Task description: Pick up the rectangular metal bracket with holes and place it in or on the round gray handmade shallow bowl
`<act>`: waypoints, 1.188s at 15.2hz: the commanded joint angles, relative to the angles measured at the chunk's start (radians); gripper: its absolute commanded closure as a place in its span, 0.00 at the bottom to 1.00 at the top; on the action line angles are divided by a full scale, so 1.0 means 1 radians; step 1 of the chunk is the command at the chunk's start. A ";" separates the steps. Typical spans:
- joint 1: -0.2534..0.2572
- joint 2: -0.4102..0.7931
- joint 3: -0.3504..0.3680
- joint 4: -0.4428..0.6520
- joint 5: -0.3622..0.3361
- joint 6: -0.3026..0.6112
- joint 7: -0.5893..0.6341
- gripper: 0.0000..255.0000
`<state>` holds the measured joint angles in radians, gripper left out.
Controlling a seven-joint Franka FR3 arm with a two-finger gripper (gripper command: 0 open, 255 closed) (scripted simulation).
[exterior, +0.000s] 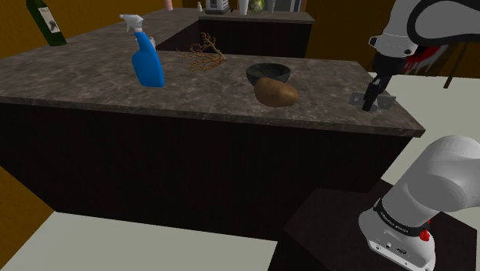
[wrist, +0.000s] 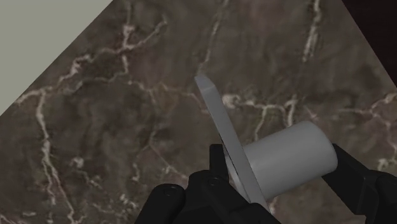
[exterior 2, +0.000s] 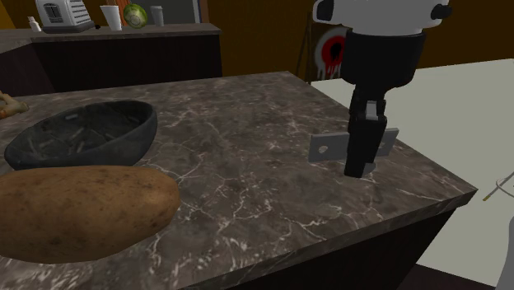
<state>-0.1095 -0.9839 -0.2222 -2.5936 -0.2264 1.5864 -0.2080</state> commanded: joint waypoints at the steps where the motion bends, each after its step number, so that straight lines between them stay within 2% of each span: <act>1: 0.000 0.000 0.000 0.000 0.000 0.000 0.000 1.00; 6: 0.000 0.000 0.000 0.000 0.000 0.000 0.000 1.00; 18: 0.012 0.048 0.024 0.185 0.025 -0.137 -0.011 1.00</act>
<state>-0.0986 -0.9418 -0.1997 -2.4255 -0.2037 1.4610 -0.2181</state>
